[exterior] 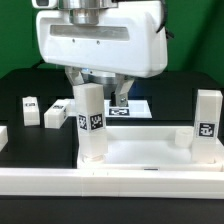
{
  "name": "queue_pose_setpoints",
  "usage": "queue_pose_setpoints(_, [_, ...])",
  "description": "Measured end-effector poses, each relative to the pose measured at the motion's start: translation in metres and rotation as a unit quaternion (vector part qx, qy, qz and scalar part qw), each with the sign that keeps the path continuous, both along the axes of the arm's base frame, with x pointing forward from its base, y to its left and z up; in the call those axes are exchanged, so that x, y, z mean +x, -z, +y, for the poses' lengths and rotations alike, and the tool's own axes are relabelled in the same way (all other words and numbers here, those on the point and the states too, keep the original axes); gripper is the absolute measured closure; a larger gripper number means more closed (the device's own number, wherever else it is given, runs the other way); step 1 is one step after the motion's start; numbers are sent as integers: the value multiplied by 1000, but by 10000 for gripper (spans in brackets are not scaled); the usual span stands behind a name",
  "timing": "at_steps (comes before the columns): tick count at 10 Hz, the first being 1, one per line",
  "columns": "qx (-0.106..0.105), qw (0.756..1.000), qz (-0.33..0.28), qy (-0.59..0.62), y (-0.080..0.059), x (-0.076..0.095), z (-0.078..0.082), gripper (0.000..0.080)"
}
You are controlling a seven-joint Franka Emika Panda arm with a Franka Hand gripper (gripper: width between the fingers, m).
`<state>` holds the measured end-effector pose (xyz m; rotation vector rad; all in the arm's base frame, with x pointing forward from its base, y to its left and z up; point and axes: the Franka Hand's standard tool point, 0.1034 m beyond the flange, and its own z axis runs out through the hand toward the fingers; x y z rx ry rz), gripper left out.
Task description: Assemble desk
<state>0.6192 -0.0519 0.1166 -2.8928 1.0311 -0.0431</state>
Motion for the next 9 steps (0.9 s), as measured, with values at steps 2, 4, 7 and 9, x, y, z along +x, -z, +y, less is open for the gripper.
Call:
queue_pose_setpoints(2, [0, 997, -11, -71, 1, 0, -4, 159])
queue_pose_setpoints(4, [-4, 989, -16, -145, 1, 0, -4, 151])
queue_pose_setpoints(7, [-33, 960, -29, -277, 3, 2, -7, 150])
queue_pose_setpoints(9, [-56, 920, -34, -385, 5, 2, -10, 150])
